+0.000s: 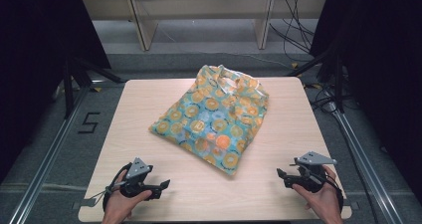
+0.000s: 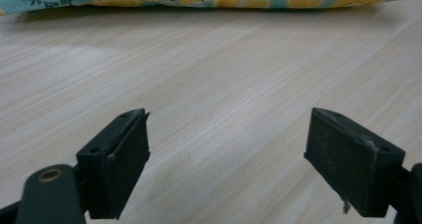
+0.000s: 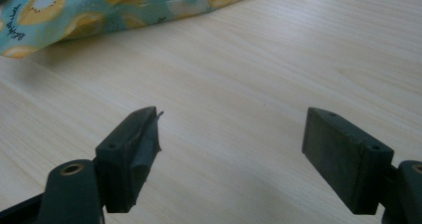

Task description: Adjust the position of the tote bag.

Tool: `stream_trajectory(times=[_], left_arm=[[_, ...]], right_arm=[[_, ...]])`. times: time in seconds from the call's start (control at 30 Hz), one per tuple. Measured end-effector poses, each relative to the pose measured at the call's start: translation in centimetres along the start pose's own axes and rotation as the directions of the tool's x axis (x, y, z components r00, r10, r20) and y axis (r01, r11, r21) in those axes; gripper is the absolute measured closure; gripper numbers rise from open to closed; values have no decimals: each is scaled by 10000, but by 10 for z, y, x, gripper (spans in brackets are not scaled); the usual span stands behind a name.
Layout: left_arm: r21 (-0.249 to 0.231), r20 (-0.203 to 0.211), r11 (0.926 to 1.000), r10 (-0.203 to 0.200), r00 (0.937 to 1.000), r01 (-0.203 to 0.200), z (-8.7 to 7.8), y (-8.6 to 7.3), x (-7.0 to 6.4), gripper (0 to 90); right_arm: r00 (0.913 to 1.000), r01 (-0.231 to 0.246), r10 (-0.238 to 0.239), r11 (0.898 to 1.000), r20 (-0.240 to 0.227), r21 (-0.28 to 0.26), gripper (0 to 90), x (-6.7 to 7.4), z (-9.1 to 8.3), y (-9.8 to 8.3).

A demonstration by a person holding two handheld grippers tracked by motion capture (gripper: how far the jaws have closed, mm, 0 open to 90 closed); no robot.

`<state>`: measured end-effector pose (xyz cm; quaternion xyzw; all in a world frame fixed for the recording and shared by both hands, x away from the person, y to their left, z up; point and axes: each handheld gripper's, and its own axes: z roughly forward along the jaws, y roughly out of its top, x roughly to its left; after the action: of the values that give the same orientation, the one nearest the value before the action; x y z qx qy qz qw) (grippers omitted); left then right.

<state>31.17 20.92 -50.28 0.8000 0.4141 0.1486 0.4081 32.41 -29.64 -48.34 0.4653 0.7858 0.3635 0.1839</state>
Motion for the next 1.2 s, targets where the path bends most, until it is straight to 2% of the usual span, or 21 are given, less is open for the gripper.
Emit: stream_trajectory(times=[0.03, 0.13, 0.2, 0.23, 0.3, 0.4, 0.5, 0.53, 0.63, 0.7, 0.77, 0.83, 0.87, 0.9, 0.93, 1.0, 1.03, 1.07, 1.1, 1.17, 1.2], left_arm=[[-39, 4, 10000, 38, 10000, -38, 0, 0, 0, 163], [-116, 16, 9998, 182, 9998, -182, 1, 0, 1, 163], [76, -38, 9997, 221, 9997, -221, -1, 0, 1, 163], [27, -29, 10000, 57, 10000, -57, -1, 0, 1, 162], [1, -24, 10000, 36, 10000, -36, 0, 0, 1, 163], [56, -38, 10000, 76, 10000, -75, 0, 0, 2, 164], [45, -43, 10000, 53, 10000, -53, 0, 0, 2, 163], [80, -102, 9998, 197, 9998, -196, 0, 0, 3, 164], [-26, -179, 10000, 52, 9998, -52, 1, 0, 3, 164], [115, -92, 9998, 170, 9998, -169, -1, 0, 5, 164], [-102, -104, 9999, 25, 9999, -26, 1, -1, 3, 173], [-94, -9, 10000, 27, 10000, -27, 2, 0, 3, 175], [48, 32, 9997, 255, 9997, -255, 0, 0, 4, 158], [27, 89, 9999, 161, 9998, -161, 1, 1, 3, 160], [24, 128, 9997, 244, 9996, -244, 1, 1, 3, 196], [-24, 72, 9992, 403, 9992, -403, 1, 1, 1, 348], [-52, 90, 9985, 540, 9985, -540, 0, 1, 1, 421], [-52, 90, 9985, 540, 9985, -540, 0, 1, 1, 470], [-352, 87, 9979, 540, 9985, -537, 1, 0, 0, 539], [-313, -126, 9936, 1081, 9941, -1084, -2, 3, 2, 671], [-398, -172, 9898, 1361, 9905, -1367, -2, 5, 2, 715]], right_arm=[[9997, 251, -251, 9997, -80, 48, 234, -2, 0, 1], [9999, 130, -130, 9999, -27, 59, 234, -2, 1, 0], [9994, 350, -350, 9994, 17, -17, 233, -3, 2, 0], [9992, 380, -380, 9993, 99, -23, 234, -3, 3, -1], [9993, 265, -266, 9996, 277, 17, 236, -1, 1, -1], [9992, 382, -383, 9993, 90, 27, 236, -2, 2, 0], [9984, 428, -426, 9991, 383, -66, 239, -2, 3, -1], [9974, 508, -499, 9986, 519, -152, 240, -2, 3, -1], [9986, 358, -352, 9993, 401, -139, 242, -2, 3, 0], [9967, 682, -668, 9972, 457, -298, 273, -4, 3, 0], [9973, 599, -586, 9978, 448, -280, 312, -2, 1, 1], [9974, 539, -517, 9976, 504, -444, 334, -2, 1, 1], [9970, 642, -618, 9966, 474, -511, 369, -3, 1, 2], [9972, 655, -635, 9966, 386, -506, 391, -3, 0, 2], [9966, 701, -673, 9957, 470, -604, 429, -3, 0, 2], [9977, 652, -643, 9966, 207, -499, 528, -2, -1, 4], [9958, 853, -824, 9935, 404, -750, 563, -2, 1, 4], [9969, 771, -761, 9951, 181, -623, 595, -1, 1, 5], [9967, 811, -814, 9949, -23, -592, 639, -1, 1, 7], [9936, 1115, -1097, 9904, 258, -812, 706, 2, 1, 10], [9936, 1128, -1116, 9904, 188, -804, 741, 3, 2, 12]])
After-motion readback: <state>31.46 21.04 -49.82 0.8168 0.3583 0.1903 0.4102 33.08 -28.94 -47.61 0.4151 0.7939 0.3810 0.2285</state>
